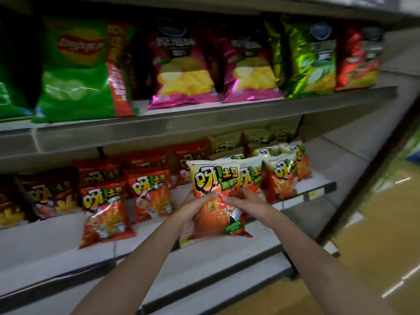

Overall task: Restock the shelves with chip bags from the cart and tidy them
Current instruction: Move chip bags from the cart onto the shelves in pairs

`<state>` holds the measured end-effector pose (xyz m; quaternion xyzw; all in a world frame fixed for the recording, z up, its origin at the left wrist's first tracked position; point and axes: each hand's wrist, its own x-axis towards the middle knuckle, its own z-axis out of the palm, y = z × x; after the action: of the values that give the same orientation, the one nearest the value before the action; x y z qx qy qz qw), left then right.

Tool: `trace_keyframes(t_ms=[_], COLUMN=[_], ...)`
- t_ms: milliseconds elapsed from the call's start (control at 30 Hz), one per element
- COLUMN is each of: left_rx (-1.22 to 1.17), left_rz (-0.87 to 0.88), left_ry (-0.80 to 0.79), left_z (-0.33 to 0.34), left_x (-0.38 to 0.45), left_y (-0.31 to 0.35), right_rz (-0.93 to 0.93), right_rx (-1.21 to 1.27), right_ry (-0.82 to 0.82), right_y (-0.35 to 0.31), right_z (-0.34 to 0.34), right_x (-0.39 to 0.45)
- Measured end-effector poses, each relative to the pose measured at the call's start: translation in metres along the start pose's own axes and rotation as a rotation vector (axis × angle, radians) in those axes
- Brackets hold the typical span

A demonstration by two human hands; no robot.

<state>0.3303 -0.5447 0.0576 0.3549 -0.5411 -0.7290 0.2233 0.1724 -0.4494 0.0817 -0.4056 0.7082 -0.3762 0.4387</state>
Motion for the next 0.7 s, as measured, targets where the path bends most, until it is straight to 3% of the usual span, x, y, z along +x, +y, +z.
trace_keyframes(t_ms=[333,467,700], left_rx=[-0.07,0.017,0.234], left_rz=[-0.03,-0.085,-0.035], left_ry=[-0.219,-0.241,-0.24], left_z=[0.156,0.196,0.265], left_x=[0.016,0.033,0.085], left_y=[-0.009,-0.017,-0.03], right_rz=[-0.01,0.025,0.131], right_rx=[0.237,0.338,0.358], right_ry=[0.183,0.263,0.401], right_y=[0.069,0.095,0.13], right_z=[-0.134,-0.167,-0.225], right_x=[-0.073,-0.084,-0.086])
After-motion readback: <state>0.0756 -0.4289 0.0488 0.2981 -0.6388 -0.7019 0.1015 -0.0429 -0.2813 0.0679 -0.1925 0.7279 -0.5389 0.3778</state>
